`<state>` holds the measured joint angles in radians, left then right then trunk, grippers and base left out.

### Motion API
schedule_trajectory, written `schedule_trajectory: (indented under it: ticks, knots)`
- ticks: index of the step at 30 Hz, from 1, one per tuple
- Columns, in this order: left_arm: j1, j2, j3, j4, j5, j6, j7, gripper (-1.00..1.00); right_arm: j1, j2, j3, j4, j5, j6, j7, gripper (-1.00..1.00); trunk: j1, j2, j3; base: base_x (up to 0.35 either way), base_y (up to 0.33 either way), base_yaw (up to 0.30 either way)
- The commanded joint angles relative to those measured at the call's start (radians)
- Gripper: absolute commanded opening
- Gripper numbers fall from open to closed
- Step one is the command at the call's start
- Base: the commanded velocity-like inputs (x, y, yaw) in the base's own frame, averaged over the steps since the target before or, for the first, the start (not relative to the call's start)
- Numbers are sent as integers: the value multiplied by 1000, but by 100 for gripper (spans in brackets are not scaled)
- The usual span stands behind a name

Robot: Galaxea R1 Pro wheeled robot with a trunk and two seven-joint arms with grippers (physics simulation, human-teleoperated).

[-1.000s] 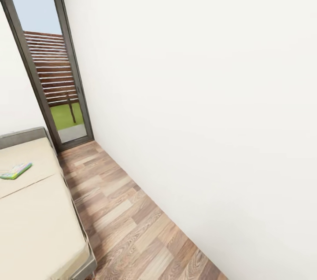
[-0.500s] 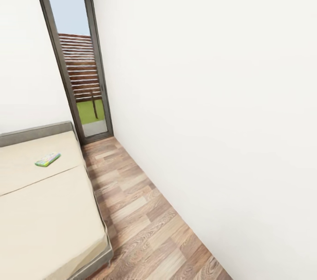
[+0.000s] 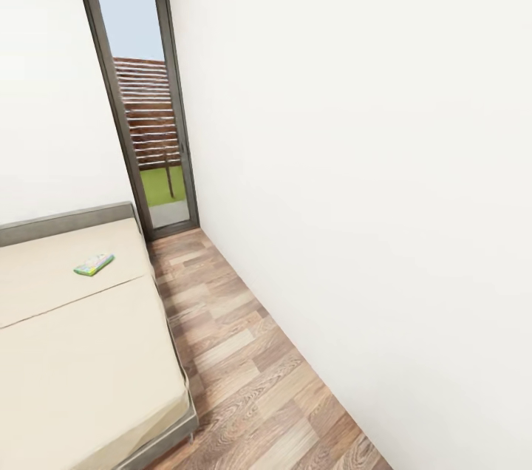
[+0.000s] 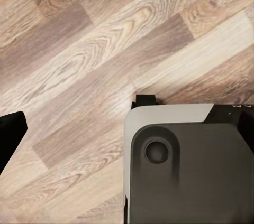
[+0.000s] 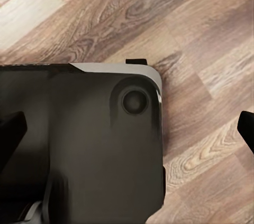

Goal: Put all the toys in the child's room - the three board games (two on the bed and one on the table), the two jigsaw puzzles on the table, and the tennis ball on the table - inside the toy box on the table in the child's room.

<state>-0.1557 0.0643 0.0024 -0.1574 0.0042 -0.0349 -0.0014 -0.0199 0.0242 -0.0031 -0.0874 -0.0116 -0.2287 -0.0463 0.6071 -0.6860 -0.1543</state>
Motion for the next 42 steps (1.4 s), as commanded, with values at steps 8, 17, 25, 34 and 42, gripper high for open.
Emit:
schedule_trajectory:
  ticks: [8, 17, 25, 34, 42]
  knots:
    - [-1, 0, 0, 1, 0, -3, 0, 100, -1, 0, 0, 1, -2, -4, -3, 100, -31, 55, 24, 0, 0, 1]
    - [-1, 0, -1, 1, -1, -3, 0, 100, -1, 0, -1, 1, -2, -4, -3, 100, -65, 118, 52, 0, 0, 0]
    - [-1, -1, -1, 1, -1, -3, 0, 100, -1, 0, 0, 1, -2, -3, -3, 100, -96, 174, 77, 0, 0, 74]
    - [-1, -1, -1, 1, -2, -4, 0, 100, 0, 0, 0, 1, -2, -2, -4, 100, -130, 237, 101, 0, 0, 253]
    - [-1, -1, -1, 1, -2, -4, 0, 100, 0, 0, 0, 1, -2, -2, -4, 100, -157, 286, 120, 0, 0, 271]
